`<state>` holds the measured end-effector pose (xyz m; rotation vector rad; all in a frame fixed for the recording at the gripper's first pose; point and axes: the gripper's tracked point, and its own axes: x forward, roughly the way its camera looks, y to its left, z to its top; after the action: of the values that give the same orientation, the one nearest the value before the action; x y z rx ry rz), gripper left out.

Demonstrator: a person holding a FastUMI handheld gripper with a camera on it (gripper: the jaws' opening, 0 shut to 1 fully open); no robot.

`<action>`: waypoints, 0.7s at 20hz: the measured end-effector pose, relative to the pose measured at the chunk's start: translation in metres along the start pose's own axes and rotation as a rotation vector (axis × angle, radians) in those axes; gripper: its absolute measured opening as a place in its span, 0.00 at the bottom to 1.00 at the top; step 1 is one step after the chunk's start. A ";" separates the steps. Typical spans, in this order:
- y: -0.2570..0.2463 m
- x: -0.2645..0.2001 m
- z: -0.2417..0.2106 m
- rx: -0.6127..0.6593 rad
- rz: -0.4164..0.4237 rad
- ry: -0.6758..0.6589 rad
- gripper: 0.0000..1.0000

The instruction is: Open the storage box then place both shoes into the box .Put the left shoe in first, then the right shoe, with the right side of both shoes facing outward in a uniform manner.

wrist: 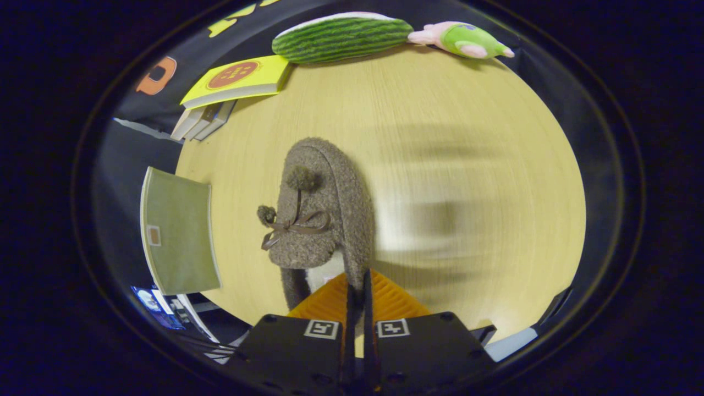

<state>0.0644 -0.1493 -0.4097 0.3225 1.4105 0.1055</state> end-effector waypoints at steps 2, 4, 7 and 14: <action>0.005 -0.003 -0.006 0.032 0.022 0.013 0.06; 0.010 -0.006 -0.011 0.065 0.039 0.018 0.06; 0.018 -0.018 -0.014 0.071 0.042 0.005 0.06; 0.086 -0.072 -0.023 0.104 0.129 -0.051 0.06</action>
<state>0.0405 -0.0828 -0.3194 0.4993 1.3470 0.1285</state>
